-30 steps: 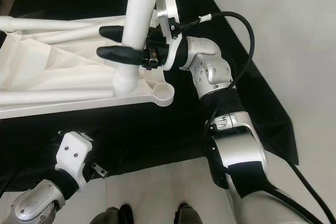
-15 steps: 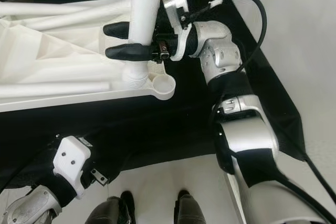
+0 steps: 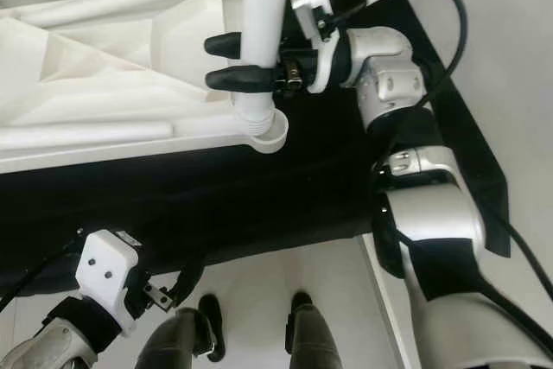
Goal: Building children table
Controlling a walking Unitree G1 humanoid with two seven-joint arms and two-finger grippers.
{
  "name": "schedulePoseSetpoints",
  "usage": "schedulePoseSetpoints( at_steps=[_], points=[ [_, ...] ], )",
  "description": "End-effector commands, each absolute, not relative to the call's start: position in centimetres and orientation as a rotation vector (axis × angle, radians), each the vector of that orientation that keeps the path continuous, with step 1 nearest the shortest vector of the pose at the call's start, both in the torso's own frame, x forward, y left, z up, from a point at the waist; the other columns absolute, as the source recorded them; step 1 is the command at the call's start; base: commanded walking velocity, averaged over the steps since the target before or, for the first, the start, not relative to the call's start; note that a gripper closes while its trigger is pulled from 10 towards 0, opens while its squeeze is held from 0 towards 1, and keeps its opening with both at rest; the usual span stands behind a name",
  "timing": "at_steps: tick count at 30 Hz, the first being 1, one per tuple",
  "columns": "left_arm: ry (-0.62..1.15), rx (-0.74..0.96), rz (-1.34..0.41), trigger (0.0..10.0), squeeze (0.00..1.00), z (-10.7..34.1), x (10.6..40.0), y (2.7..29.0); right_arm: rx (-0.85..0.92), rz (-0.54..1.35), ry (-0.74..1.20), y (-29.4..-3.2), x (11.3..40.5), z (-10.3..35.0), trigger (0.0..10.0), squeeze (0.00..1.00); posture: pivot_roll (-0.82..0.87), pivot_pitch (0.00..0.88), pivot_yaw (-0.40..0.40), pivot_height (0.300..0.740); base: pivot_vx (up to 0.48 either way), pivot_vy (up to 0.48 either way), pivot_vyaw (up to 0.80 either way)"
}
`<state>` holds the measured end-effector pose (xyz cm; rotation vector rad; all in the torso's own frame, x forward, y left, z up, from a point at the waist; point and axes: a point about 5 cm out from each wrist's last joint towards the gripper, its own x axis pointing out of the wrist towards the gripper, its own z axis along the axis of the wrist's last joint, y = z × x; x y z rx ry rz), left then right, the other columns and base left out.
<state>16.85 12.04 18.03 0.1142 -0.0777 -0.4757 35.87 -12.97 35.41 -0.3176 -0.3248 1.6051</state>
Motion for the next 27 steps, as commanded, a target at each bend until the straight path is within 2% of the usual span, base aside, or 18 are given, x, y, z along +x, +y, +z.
schedulePoseSetpoints(
  at_steps=[1, 27],
  points=[
    [-0.048, 0.11, -0.485, 10.0, 0.0, 17.7, 16.4, 11.9, -0.32, 1.642, -0.33, -12.9, 35.5, 35.3, 10.0, 0.0, -0.01, 0.454, 0.06, 0.74, 0.0, 0.0, 0.0],
    [-0.051, 0.102, -0.515, 10.0, 0.0, 18.1, 15.6, 11.5, -0.408, 1.634, -0.22, -12.4, 36.0, 34.3, 10.0, 0.0, -0.02, 0.46, 0.046, 0.74, 0.0, 0.0, 0.0]
  ],
)
